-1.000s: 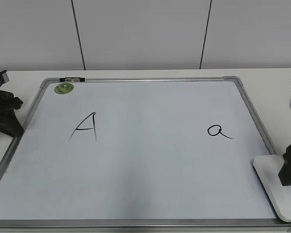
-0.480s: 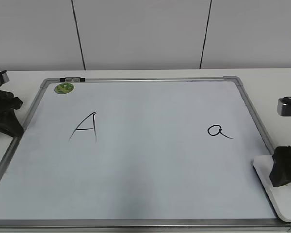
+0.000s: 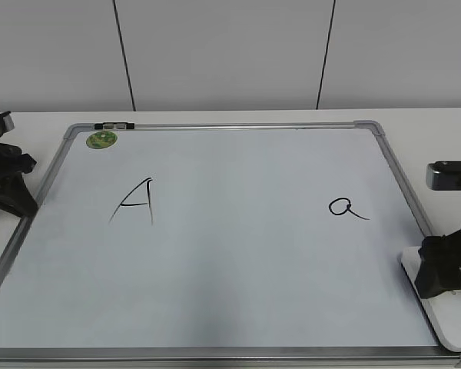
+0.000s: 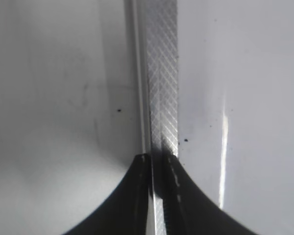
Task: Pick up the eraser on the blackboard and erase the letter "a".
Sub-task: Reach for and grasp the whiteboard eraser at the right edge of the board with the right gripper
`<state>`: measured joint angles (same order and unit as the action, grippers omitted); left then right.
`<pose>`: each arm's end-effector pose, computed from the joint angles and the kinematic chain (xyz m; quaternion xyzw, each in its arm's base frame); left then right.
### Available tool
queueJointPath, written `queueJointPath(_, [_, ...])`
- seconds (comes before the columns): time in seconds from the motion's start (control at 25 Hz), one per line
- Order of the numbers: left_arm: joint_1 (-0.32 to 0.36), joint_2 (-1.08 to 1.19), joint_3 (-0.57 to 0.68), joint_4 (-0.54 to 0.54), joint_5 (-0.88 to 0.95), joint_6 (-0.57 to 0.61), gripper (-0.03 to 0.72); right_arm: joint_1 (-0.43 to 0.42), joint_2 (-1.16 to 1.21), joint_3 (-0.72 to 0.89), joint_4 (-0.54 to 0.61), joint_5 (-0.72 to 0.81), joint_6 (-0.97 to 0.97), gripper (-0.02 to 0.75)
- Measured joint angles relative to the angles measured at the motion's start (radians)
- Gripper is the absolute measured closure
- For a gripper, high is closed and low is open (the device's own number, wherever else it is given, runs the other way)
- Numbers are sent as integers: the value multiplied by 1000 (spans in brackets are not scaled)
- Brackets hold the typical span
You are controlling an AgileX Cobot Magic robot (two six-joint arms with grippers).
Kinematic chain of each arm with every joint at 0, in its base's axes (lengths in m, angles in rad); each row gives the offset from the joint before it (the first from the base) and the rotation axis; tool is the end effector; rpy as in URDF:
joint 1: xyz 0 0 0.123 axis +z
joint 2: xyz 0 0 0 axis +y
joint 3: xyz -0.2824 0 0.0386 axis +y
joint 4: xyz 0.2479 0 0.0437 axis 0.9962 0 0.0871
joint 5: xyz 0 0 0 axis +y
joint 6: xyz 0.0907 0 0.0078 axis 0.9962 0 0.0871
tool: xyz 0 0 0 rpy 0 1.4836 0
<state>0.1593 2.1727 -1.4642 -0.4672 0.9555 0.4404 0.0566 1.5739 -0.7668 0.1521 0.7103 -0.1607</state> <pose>0.4125 0.0323 0.1212 0.0034 0.9820 -0.1811 0.0529 0.2547 0.0235 0.1668 -0.0542 0.9946 0.0497 0.0727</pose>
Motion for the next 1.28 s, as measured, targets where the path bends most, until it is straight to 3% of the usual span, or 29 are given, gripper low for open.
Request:
queueJointPath(0.64, [0, 0, 0, 0, 0, 0, 650, 0, 73, -12, 0, -32, -2, 99])
queueJointPath(1.28, [0, 0, 0, 0, 0, 0, 650, 0, 91, -15, 2, -37, -4, 183])
